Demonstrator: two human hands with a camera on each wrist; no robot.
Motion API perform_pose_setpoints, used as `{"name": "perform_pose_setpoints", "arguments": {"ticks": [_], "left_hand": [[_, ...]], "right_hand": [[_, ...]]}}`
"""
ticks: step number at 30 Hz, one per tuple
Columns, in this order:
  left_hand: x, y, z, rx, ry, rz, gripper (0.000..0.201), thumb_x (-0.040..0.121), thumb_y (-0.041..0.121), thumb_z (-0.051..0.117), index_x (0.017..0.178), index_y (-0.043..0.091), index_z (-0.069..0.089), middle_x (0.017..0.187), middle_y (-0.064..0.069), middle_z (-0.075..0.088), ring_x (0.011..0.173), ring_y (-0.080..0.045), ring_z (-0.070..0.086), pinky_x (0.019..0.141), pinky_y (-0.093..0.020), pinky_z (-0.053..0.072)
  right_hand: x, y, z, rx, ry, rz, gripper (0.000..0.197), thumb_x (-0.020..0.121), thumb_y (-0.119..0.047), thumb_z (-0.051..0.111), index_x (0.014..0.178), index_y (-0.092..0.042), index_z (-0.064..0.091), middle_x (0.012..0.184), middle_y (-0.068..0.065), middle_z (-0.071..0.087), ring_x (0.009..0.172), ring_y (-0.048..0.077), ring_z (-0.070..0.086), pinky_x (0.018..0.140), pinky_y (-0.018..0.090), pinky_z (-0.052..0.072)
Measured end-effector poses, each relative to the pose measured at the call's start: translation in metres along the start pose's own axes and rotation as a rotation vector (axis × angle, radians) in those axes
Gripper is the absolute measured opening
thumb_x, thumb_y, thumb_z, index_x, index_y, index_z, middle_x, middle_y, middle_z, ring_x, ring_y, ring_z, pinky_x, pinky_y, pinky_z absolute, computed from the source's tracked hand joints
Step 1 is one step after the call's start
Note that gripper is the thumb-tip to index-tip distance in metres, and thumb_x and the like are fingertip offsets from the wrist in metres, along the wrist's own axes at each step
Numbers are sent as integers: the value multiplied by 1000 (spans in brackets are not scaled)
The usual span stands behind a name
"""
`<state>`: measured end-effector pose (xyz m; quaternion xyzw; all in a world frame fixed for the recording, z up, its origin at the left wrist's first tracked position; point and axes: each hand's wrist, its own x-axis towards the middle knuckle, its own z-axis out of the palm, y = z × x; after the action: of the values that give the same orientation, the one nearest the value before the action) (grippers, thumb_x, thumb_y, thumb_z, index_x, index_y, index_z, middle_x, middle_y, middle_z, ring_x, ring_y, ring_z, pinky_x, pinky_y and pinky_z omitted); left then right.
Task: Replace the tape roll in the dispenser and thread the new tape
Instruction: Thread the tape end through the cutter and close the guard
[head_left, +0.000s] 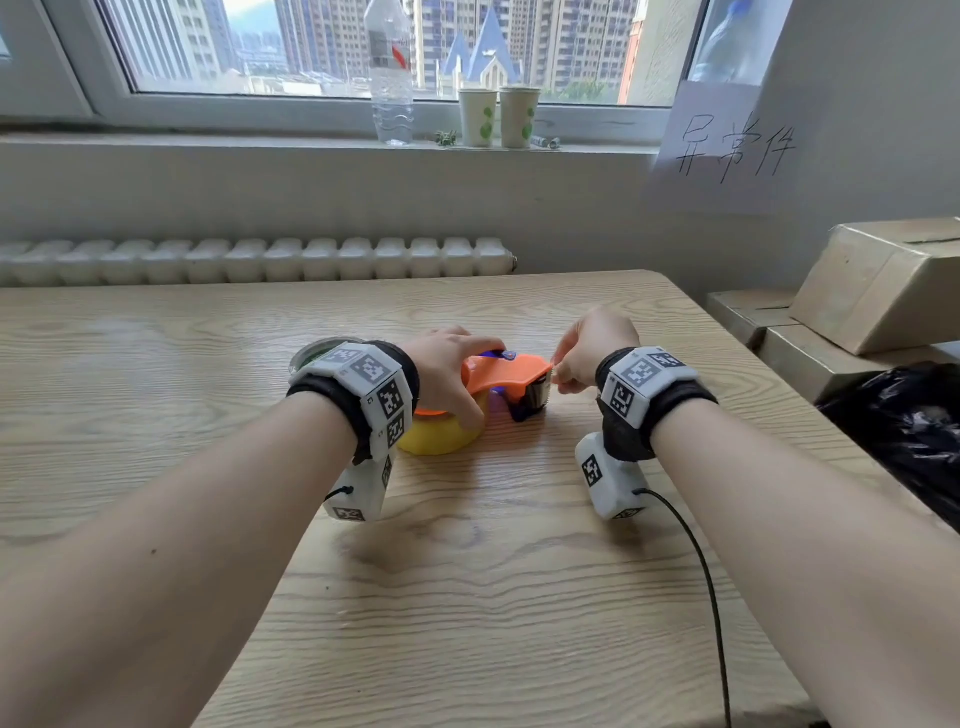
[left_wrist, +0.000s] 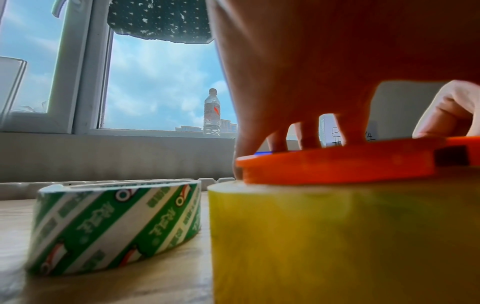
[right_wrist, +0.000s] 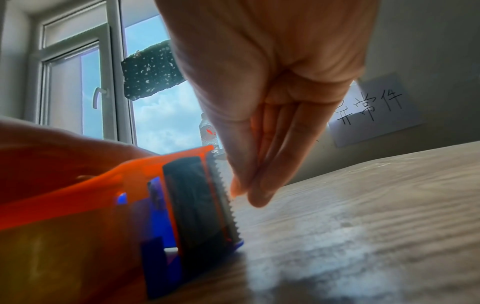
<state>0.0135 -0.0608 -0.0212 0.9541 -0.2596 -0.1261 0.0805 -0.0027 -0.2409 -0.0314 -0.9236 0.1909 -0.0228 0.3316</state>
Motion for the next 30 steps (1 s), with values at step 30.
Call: {"name": "perform_pose_setpoints", "arguments": {"ticks": [30], "left_hand": [[-3,0,5,-51,48,33,90,61,28,75,139,39,32,136,1,40,123,-22,43,97,-41,46]], "right_hand": [[4,-8,-1,244,-250,2,47,80,19,31,64,-9,65,71,11,63,69,21,61,67,25,56]]}}
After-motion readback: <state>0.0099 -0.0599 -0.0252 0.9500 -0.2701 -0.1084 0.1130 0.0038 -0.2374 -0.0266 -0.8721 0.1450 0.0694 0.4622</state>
